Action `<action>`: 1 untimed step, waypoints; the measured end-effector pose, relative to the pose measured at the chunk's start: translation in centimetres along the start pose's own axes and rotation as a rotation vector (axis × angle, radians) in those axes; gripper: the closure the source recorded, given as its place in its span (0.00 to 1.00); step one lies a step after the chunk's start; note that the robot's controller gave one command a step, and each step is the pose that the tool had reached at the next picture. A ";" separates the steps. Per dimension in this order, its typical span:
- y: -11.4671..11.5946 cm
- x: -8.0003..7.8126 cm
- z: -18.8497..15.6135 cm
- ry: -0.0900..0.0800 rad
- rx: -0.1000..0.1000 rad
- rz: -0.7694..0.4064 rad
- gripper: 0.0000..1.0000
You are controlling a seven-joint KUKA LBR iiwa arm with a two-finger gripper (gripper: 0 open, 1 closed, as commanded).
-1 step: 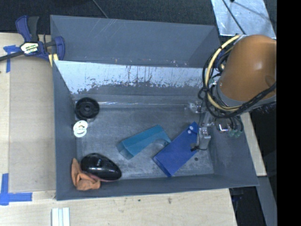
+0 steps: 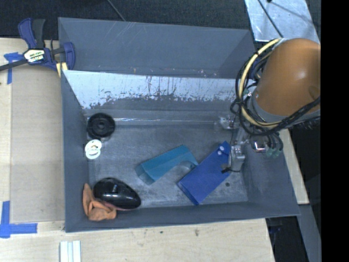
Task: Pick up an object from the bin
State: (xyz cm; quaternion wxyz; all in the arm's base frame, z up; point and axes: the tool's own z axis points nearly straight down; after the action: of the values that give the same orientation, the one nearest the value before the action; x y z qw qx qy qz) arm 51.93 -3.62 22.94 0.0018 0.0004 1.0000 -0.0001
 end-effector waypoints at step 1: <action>2.4 -1.5 1.8 -0.003 0.002 -0.127 0.00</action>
Offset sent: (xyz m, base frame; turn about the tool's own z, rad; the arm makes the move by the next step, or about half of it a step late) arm 0.0278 0.0864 -0.0681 -0.0865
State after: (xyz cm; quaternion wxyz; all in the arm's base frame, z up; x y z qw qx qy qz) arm 53.48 -1.25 21.10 0.0032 -0.0630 0.9980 -0.0014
